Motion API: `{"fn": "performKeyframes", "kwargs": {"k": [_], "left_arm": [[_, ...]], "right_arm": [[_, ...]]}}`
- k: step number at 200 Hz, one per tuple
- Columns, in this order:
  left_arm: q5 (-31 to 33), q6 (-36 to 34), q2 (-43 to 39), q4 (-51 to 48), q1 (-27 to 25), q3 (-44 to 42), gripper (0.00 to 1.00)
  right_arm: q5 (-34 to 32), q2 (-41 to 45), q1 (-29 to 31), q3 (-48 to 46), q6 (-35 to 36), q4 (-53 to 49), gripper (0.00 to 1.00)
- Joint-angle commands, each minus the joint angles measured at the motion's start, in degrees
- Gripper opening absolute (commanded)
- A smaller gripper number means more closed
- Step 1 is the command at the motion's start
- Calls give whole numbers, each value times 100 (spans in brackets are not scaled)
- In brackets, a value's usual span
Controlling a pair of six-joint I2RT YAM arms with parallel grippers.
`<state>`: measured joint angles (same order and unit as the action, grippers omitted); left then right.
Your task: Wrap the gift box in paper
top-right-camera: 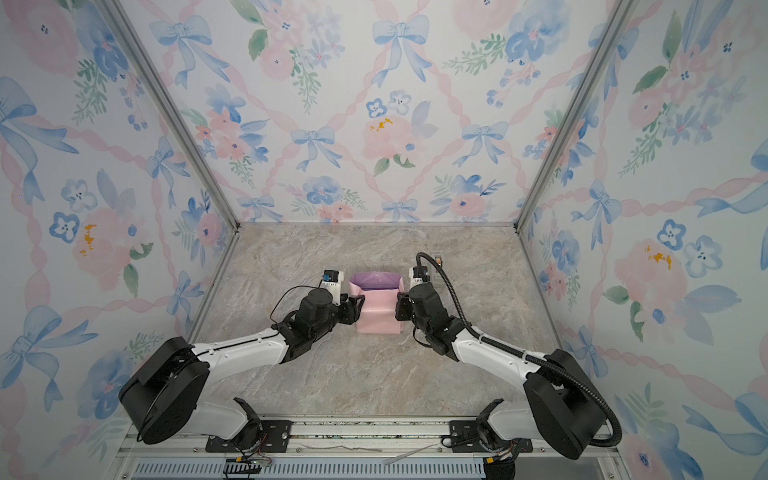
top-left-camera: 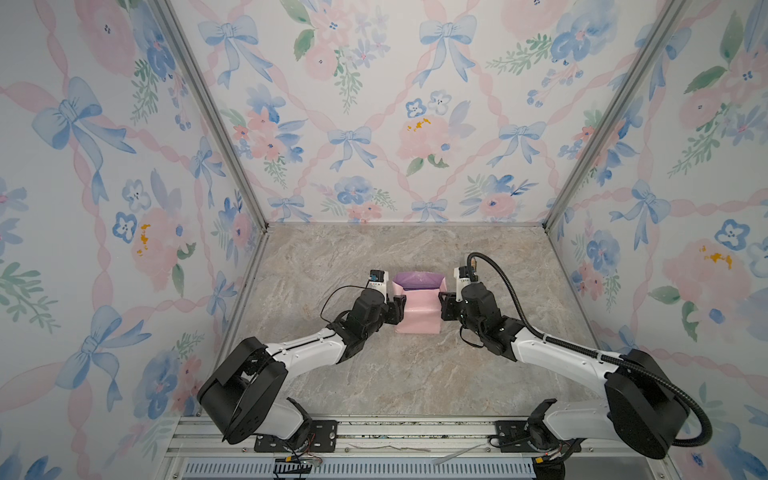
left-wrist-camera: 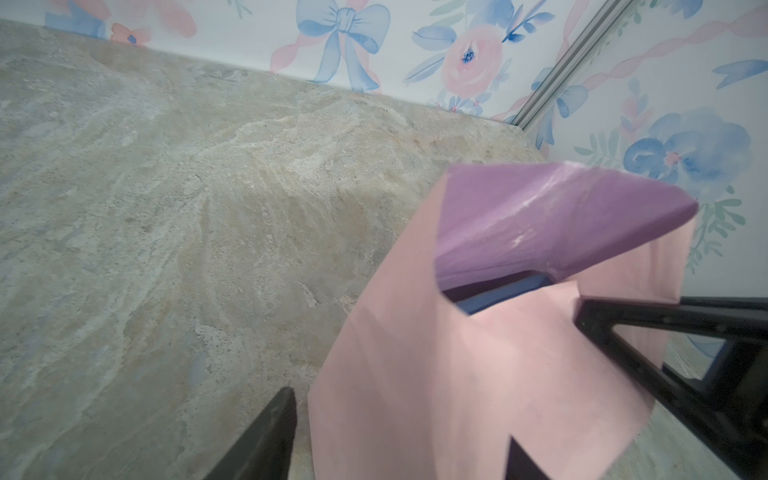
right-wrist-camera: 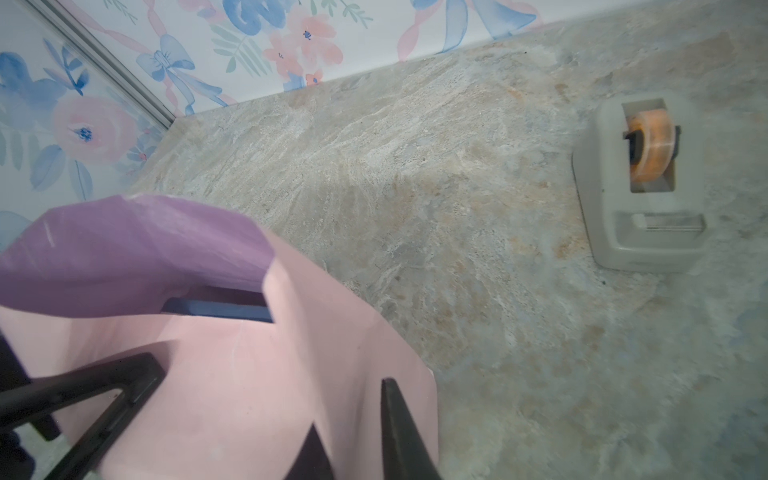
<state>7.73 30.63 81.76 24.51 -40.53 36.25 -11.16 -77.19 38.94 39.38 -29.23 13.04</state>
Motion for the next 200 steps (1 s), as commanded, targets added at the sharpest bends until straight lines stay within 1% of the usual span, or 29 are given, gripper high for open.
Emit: {"fn": "performKeyframes", "kwargs": {"k": [1, 13, 37, 48, 55, 64, 77, 97, 124, 135, 146, 165, 182, 200], "left_arm": [[-86, -243, 210, -922, -95, -101, 63], [-71, -259, 209, -923, -97, -100, 63], [-52, -268, 197, -931, -99, -89, 63], [-52, -266, 195, -938, -95, -91, 62], [-52, -268, 202, -933, -95, -92, 62], [-54, -264, 209, -940, -108, -94, 62], [-64, -268, 213, -940, -106, -92, 62], [-91, -268, 232, -940, -104, -70, 62], [-89, -224, 200, -931, -121, -41, 61], [-94, -203, 172, -945, -121, -23, 61], [-87, -189, 144, -932, -121, 0, 61], [-46, -171, 90, -932, -121, 49, 55], [46, -146, -3, -909, -120, 61, 51], [160, -146, -110, -880, -121, 63, 53]], "right_arm": [[-143, -113, 86, 167, -27, -86, 7], [-232, -97, 112, 162, 3, -115, 0], [-323, -3, 182, 149, 12, -190, 0], [-309, 80, 179, 133, -54, -188, 14], [-293, 140, 175, 100, -71, -151, 25], [-266, 210, 182, 79, -96, -95, 33], [-196, 266, 185, 45, -133, 42, 39], [-65, 166, 185, 114, -178, 86, 41], [75, -118, 193, 230, -207, 107, 41], [26, -247, 198, 290, -257, -34, 35], [-66, -328, 198, 267, -293, -160, 27], [-201, -363, 203, 94, -373, -154, 20], [-255, -328, 216, 7, -394, -194, 18], [-290, -289, 229, -39, -378, -214, 18]]}}
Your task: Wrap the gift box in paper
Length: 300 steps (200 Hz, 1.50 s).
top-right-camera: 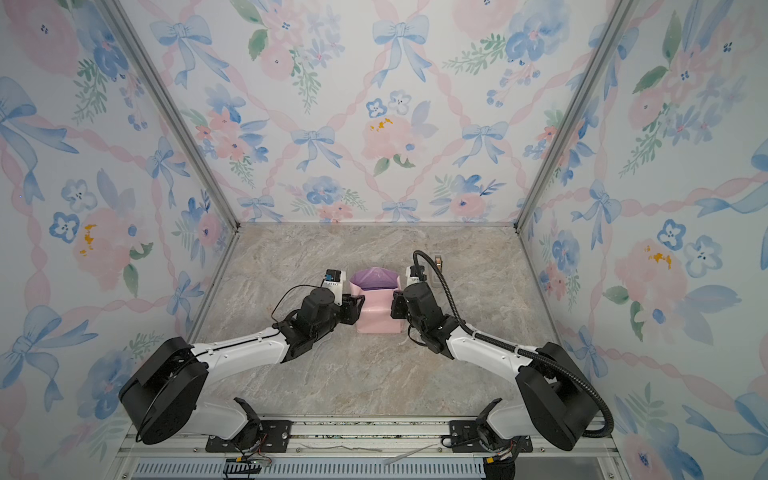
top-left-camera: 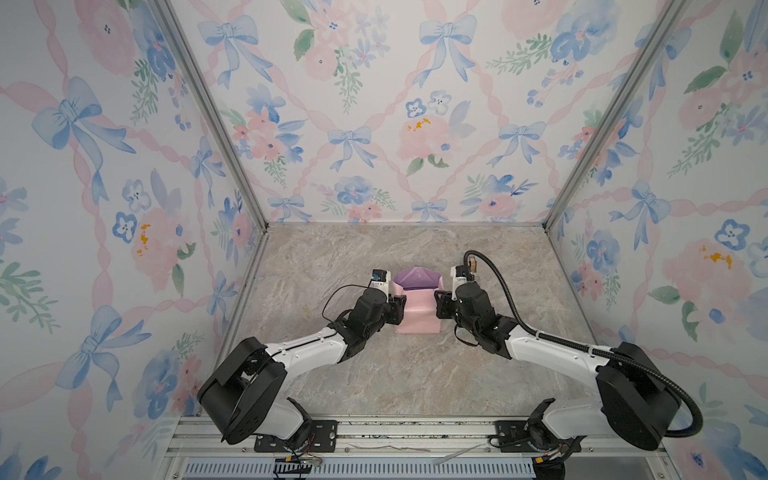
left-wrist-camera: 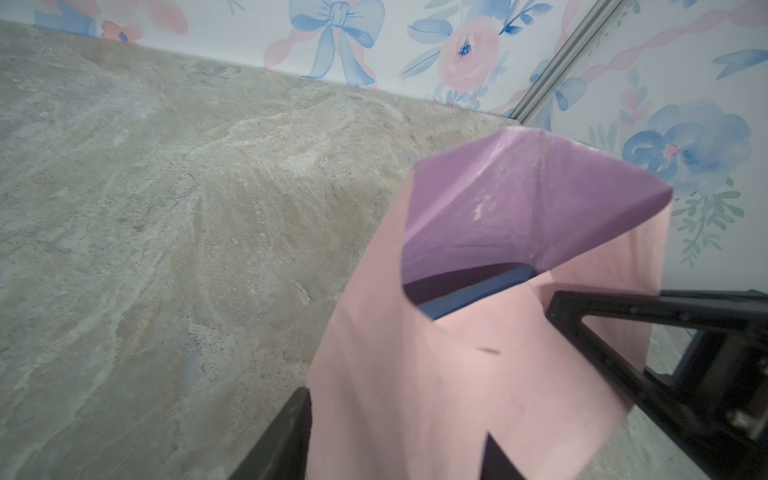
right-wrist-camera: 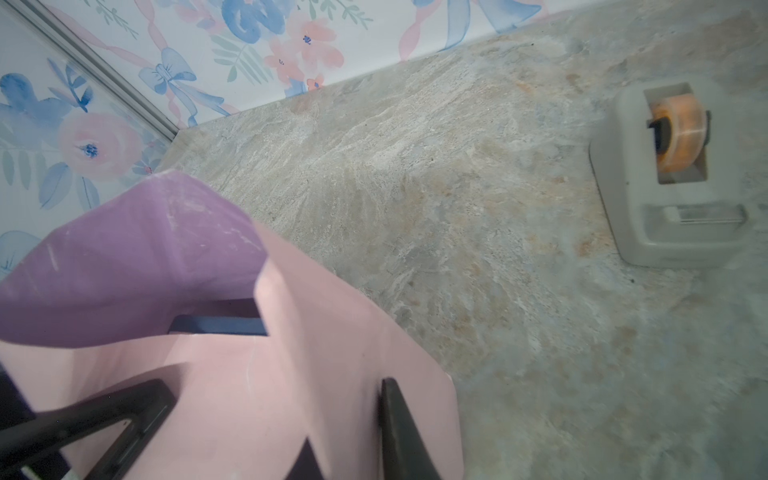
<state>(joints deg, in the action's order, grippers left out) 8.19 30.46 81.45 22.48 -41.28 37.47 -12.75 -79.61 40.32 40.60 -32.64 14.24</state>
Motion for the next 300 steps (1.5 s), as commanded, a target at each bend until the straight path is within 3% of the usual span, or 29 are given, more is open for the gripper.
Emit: {"fn": "performKeyframes", "kwargs": {"k": [1, 39, 193, 300], "left_arm": [[118, -128, -82, -671, -47, -57, 53], [237, -35, -193, -435, -47, -82, 57], [45, -39, -105, 311, 65, -41, 43], [94, -32, -116, 397, 66, -76, 18]], "right_arm": [[-131, -46, 100, -164, -30, -334, 18], [-122, -98, 175, -131, 20, -317, 16], [-209, -125, 356, -141, -10, -325, 14], [-342, -72, 406, -177, -10, -413, 13]]}}
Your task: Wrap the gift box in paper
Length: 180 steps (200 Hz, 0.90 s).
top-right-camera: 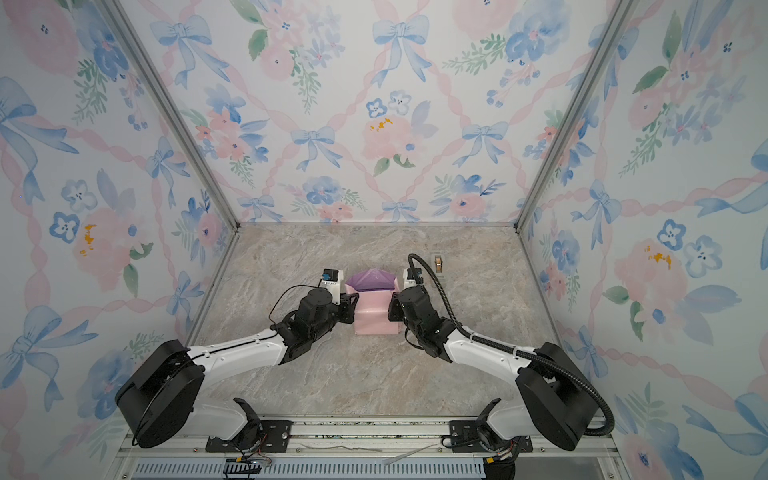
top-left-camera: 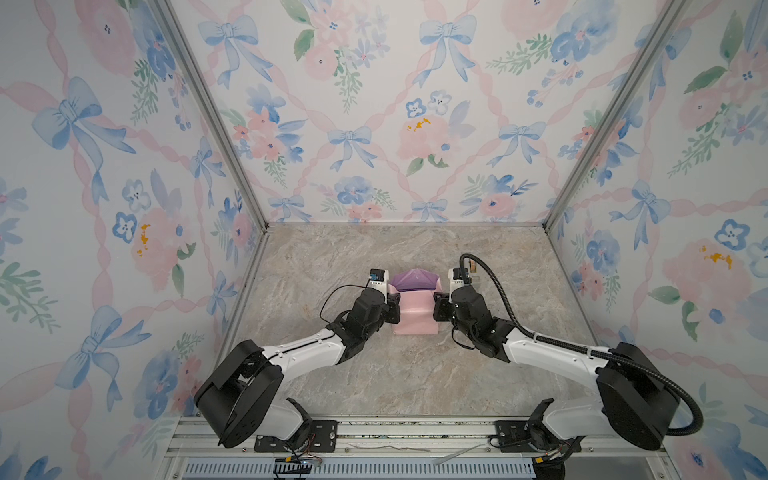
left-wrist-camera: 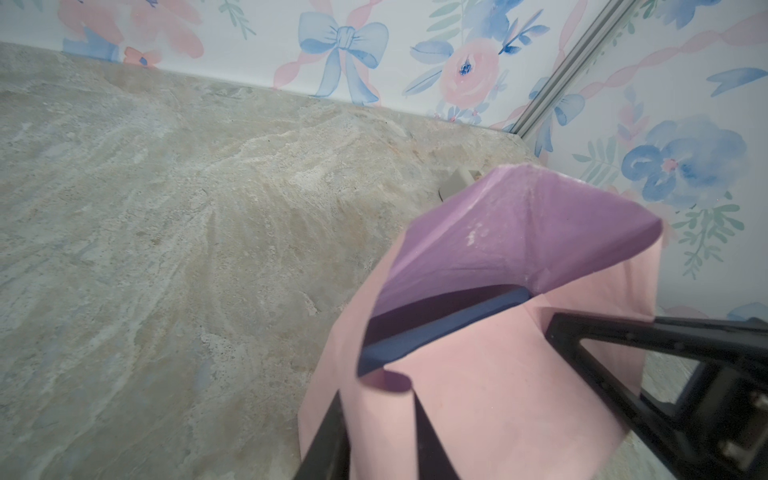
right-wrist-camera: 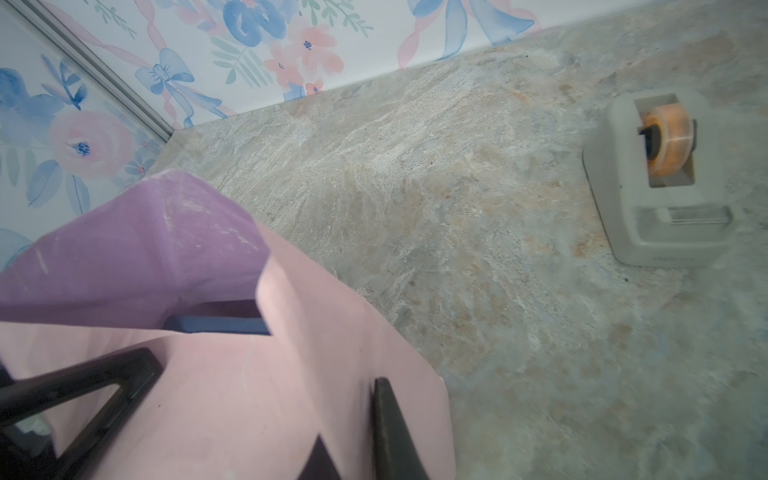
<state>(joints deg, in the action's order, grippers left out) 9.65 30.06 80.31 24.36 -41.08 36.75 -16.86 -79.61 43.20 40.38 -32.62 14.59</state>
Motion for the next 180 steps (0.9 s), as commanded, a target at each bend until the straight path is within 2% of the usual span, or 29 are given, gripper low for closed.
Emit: {"fn": "performKeyframes", "kwargs": {"k": [1, 48, 86, 101, 115, 137, 151, 168, 180], "left_arm": [[-56, 12, 4, 209, 47, -3, 17], [-195, 115, 118, 210, 43, 65, 4], [-227, 125, 115, 210, 31, 86, 0], [-233, 114, 94, 212, 25, 95, 4], [-188, 93, 98, 209, -8, 112, 19], [-197, 42, 143, 207, -49, 155, 20], [-218, 35, 162, 205, -49, 170, 17], [-211, 52, 168, 209, -49, 187, 0], [-191, 95, 147, 209, -49, 174, 0]], "right_arm": [[65, -72, 118, -159, -14, -448, 13], [25, -99, 152, -142, -10, -464, 13], [25, -90, 180, -142, -12, -423, 13], [8, -64, 190, -136, 4, -415, 13], [5, -63, 196, -127, 10, -426, 12], [-6, -89, 216, -108, 13, -437, 12], [-25, -90, 228, -118, 11, -438, 11], [-27, -97, 231, -109, 15, -441, 11], [-32, -98, 233, -109, 26, -440, 10]]}}
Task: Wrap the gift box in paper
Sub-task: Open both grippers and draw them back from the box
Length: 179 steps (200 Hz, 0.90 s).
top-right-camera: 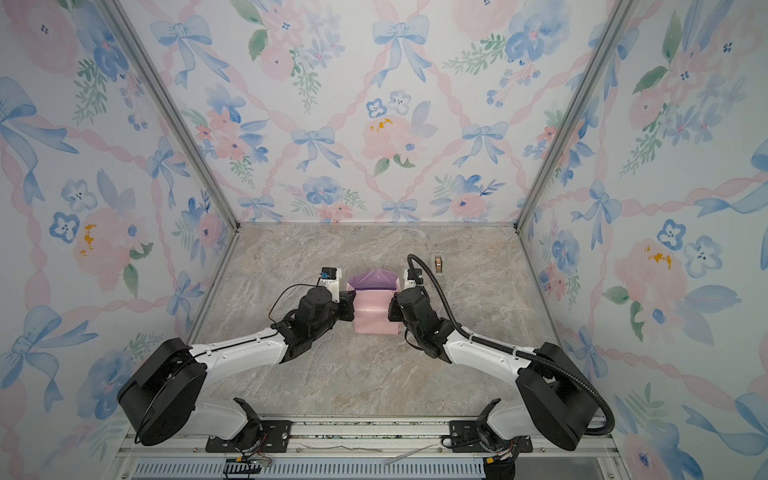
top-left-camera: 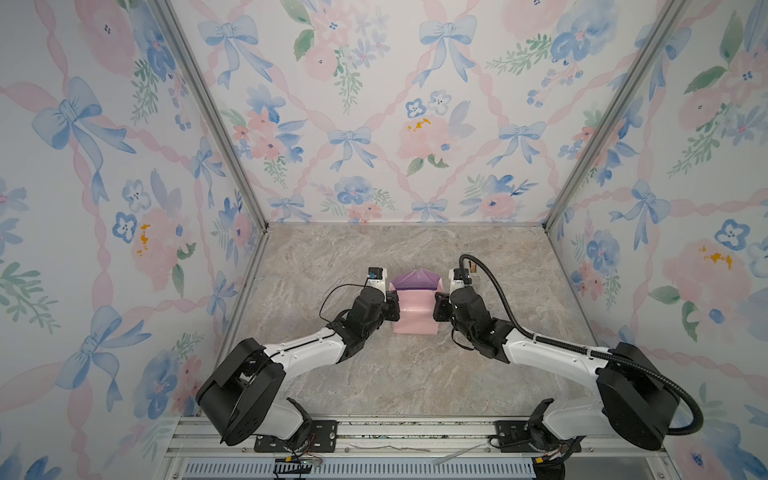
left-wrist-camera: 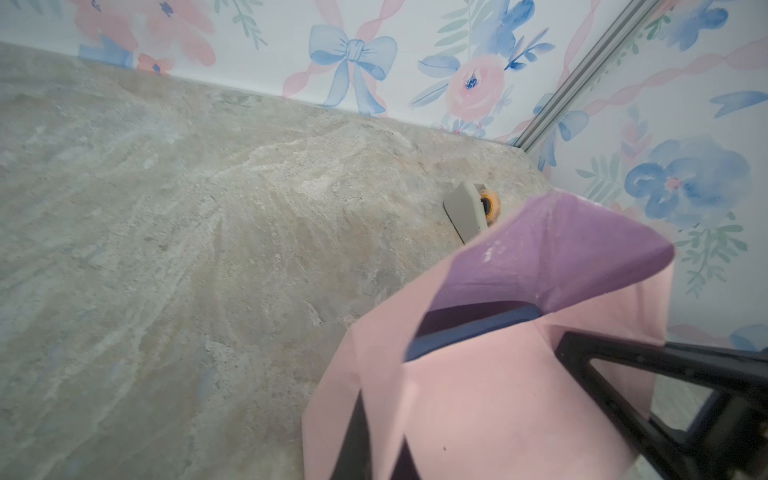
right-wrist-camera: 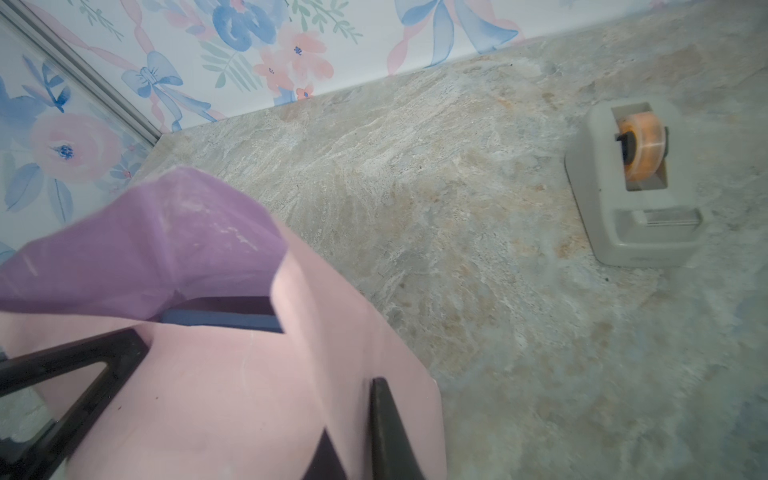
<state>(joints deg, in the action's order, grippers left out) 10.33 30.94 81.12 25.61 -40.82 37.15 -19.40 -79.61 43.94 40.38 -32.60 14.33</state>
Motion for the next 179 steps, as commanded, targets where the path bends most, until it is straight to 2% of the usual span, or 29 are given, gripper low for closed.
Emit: {"fn": "performKeyframes", "kwargs": {"k": [1, 34, 47, 85, 96, 131, 179], "left_arm": [[-259, 8, 68, 80, -75, 131, 0], [-250, 3, 22, 83, -77, 131, 0], [-251, -17, -48, 84, -73, 127, 17], [-154, -149, -522, -133, -43, 99, 44], [-123, -164, -713, -250, -10, 82, 49], [-118, -163, -1397, -713, 233, -14, 59], [-548, 122, -1777, -1190, 1007, -332, 63]], "right_arm": [[224, -98, 159, -109, 20, -414, 10], [212, -82, 158, -101, 32, -416, 10], [226, -28, 158, -105, 39, -417, 12], [431, 521, 159, -144, 240, -402, 33], [498, 742, 158, -157, 343, -451, 37], [676, 1505, 122, -215, 668, -658, 42], [1017, 2105, -364, -64, 682, -1428, 45]]}}
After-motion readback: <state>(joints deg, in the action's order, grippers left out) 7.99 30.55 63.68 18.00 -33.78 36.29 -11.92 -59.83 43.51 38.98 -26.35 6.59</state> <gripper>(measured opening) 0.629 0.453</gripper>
